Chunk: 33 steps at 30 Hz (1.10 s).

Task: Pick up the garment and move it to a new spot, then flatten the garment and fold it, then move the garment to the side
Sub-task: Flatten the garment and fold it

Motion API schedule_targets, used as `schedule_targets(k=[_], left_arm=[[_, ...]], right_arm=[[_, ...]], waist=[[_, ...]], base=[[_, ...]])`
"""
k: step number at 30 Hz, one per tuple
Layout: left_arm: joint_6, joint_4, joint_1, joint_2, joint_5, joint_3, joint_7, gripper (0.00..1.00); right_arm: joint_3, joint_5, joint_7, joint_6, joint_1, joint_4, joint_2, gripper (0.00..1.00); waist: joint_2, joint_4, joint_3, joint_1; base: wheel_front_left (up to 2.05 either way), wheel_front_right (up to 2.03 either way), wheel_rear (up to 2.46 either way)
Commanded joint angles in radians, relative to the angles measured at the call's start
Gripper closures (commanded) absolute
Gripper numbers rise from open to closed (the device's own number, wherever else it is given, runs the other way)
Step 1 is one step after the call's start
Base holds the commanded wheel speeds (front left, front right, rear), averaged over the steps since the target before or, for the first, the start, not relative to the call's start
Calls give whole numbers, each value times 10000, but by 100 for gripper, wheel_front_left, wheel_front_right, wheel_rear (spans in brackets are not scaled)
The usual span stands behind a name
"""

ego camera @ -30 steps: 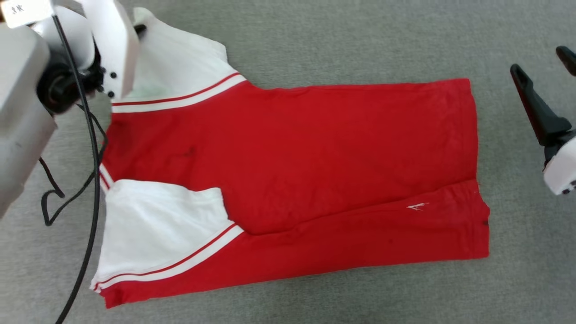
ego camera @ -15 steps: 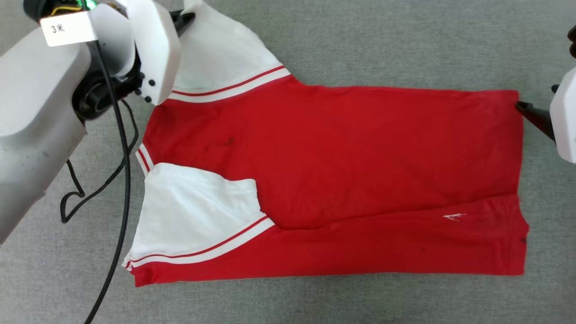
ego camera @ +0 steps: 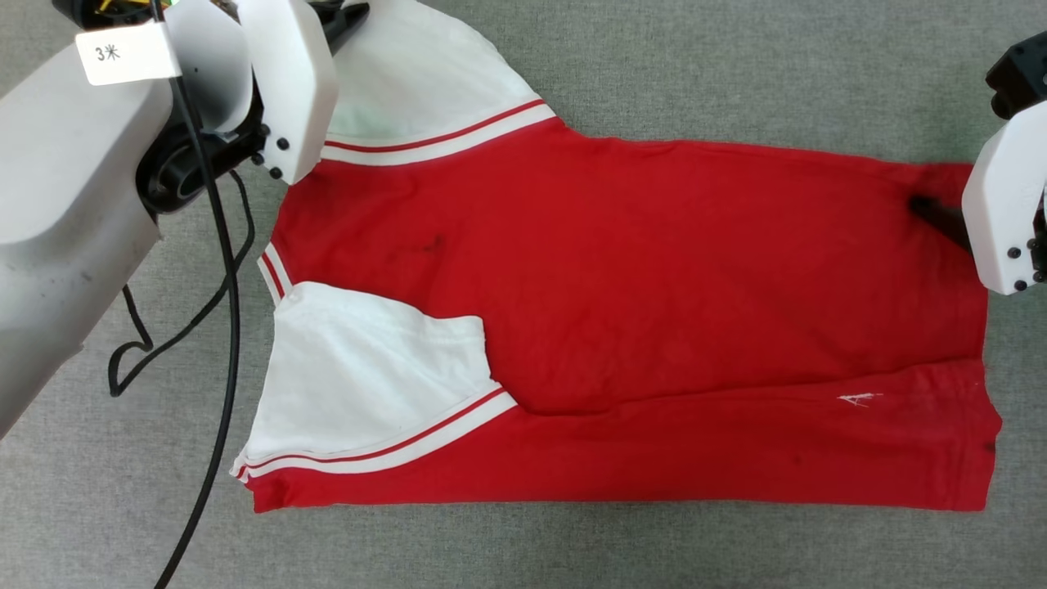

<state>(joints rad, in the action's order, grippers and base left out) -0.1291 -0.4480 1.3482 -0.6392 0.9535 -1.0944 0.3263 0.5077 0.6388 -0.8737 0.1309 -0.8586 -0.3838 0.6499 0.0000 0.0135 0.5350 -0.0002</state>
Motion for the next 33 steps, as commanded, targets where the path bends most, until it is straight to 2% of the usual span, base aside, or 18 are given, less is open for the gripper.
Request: schedule_targets(k=[1, 5, 10, 16, 20, 33], left_arm=[[-6, -43, 11, -24, -36, -19, -97, 100], [-6, -207, -314, -35, 96, -28, -433, 100], [10, -247, -902, -320, 290, -48, -803, 100], [113, 101, -1897, -718, 549, -141, -1199, 100], [378, 655, -2757, -1021, 676, -249, -1450, 100], [1722, 2755, -6146, -2254, 1560, -777, -2169, 100]], right_arm=[[406, 35, 164, -7, 444, -427, -235, 100], [193, 110, 1349, -10, 286, -580, -126, 100], [-70, 238, 2876, -10, 479, -642, -141, 100], [-184, 471, 3927, -10, 1381, -401, -61, 100], [-350, 611, 4273, -10, 2231, -104, 58, 100], [-1199, 848, 4615, -10, 5385, 1217, 69, 100]], waist=[[0, -21, -73, 2], [0, -64, -513, 2], [0, -91, -1271, 2], [0, -17, -2204, 2], [0, 49, -2769, 2], [0, 160, -4000, 2]], base=[[0, 0, 0], [0, 0, 0], [0, 0, 0], [0, 0, 0], [0, 0, 0], [0, 0, 0]])
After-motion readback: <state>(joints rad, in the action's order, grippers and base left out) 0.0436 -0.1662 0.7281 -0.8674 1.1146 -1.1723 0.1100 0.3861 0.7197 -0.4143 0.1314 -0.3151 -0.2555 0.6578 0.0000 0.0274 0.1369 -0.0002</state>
